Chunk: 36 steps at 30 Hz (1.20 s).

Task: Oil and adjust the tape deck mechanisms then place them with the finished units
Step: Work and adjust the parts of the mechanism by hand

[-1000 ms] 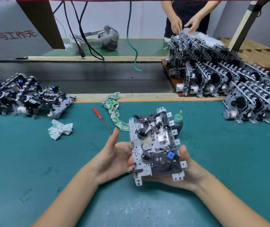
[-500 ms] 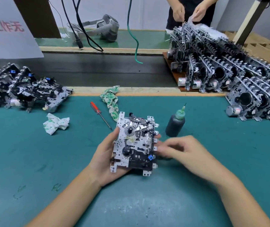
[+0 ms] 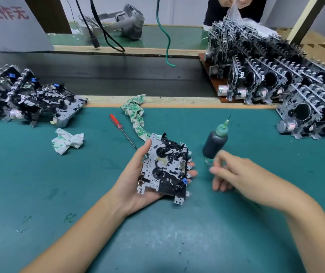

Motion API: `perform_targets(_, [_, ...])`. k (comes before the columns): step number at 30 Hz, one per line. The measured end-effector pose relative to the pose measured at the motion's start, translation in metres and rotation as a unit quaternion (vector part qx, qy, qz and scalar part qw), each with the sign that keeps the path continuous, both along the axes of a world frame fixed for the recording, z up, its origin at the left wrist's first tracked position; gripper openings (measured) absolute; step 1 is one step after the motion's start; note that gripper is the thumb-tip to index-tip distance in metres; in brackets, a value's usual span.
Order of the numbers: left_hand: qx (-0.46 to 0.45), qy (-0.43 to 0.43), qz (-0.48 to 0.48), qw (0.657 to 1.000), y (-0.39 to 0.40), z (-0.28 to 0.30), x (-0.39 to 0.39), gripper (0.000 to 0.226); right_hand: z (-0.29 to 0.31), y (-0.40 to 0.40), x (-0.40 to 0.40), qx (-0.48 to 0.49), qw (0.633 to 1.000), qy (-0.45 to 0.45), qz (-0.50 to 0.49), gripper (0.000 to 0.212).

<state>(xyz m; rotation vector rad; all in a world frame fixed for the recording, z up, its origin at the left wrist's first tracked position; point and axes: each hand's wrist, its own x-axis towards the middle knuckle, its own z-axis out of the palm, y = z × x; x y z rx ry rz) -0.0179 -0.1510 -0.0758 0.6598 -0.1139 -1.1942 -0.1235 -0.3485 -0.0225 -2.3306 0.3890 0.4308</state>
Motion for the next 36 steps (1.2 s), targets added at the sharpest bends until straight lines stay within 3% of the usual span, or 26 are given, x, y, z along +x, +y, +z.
perform_targets(3, [0.009, 0.006, 0.001, 1.0, 0.001, 0.001, 0.001, 0.066, 0.0, 0.012, 0.011, 0.311, 0.949, -0.046, -0.013, 0.019])
perform_targets(7, [0.033, 0.03, 0.013, 0.999, 0.001, 0.0, 0.004, 0.072, -0.008, 0.028, 0.018, 0.421, 0.906, -0.026, -0.036, 0.027])
perform_targets(11, [0.044, 0.03, 0.008, 0.999, 0.0, -0.002, 0.006, 0.078, -0.011, 0.03, 0.016, 0.423, 0.905, -0.015, -0.05, 0.042])
perform_targets(21, [0.049, 0.021, -0.016, 0.998, -0.003, -0.009, 0.008, 0.074, -0.016, 0.032, 0.012, 0.325, 0.945, 0.018, -0.023, 0.051])
perform_targets(36, [0.081, -0.002, -0.003, 0.997, -0.004, -0.002, 0.006, 0.07, -0.02, 0.029, 0.013, 0.339, 0.94, 0.028, -0.013, 0.04])
